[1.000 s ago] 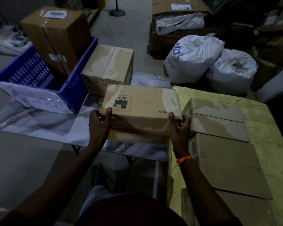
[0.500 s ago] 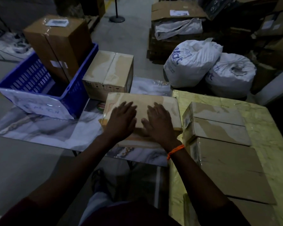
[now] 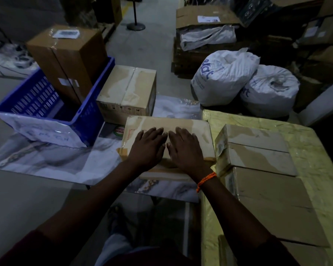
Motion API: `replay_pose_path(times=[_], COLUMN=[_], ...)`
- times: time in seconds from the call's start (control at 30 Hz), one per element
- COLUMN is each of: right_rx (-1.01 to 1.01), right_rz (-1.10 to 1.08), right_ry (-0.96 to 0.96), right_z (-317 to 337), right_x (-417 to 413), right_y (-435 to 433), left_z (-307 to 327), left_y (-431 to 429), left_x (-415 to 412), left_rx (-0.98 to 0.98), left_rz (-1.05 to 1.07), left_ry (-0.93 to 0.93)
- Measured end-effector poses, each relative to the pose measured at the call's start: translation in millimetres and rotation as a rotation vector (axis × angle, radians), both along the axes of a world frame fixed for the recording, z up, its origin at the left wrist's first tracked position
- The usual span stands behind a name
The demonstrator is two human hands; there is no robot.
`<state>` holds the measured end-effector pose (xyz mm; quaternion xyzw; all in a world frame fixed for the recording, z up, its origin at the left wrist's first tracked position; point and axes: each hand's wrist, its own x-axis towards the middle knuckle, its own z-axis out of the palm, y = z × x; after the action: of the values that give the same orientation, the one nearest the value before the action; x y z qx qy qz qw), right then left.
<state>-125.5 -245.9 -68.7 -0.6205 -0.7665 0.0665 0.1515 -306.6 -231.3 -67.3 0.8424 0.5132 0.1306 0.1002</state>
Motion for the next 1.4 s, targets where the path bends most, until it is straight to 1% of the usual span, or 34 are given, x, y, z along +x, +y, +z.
replay_pose_path(times=[0.07,0.13,0.2,0.37,0.6,0.7,0.8,0.87,0.93,1.0,1.07,1.1,1.17,1.23,1.3,1.4], right_rx=[-0.061,-0.098,-0.094,-0.183,-0.131,-0.126,-0.174,-0.218,-0.227,-0.216,-0.197,-0.185,-0.156,-0.106,-0.041,0.063], right_rz=[0.016,-0.046,-0.125,-0.177,-0.199,-0.281,-0.462,-0.533,-0.546,-0.53,-0.511,-0.5,-0.487,-0.483,-0.496,-0.561], right_ry=[-0.028,-0.054,-0.08,-0.106,-0.038,0.105,0.307,0.382,0.465,0.543,0.586,0.606,0.656,0.725,0.81,0.952], right_z=[3,6,7,-2,-7,-6,2,7,7,9,10,10,11,13,17,22], right_x=[8,22,40,58,56,56,54,54,58,61,62,63,63,64,64,56], right_y=[3,10,17,18,17,17,18,21,24,22,16,11,2,-6,-13,-23], left_z=[2,3,-1,-11,-9,-10,-8,-4,2,-1,-19,-29,-15,3,7,7], left_y=[4,11,20,23,22,20,17,17,23,35,49,52,34,14,0,-18], left_x=[-6,-16,-29,-40,-40,-40,-37,-33,-34,-44,-61,-69,-67,-60,-59,-60], left_rx=[-0.012,-0.042,-0.046,-0.057,-0.072,-0.072,-0.051,-0.126,-0.224,-0.297,-0.341,-0.338,-0.261,-0.162,-0.11,-0.099], left_rz=[-0.006,0.061,0.134,0.17,0.157,0.174,0.274,0.405,0.506,0.509,0.45,0.426,0.43,0.44,0.469,0.596], left_ry=[0.036,0.1,0.153,0.142,0.115,0.088,-0.031,-0.12,-0.22,-0.374,-0.503,-0.547,-0.61,-0.712,-0.823,-0.987])
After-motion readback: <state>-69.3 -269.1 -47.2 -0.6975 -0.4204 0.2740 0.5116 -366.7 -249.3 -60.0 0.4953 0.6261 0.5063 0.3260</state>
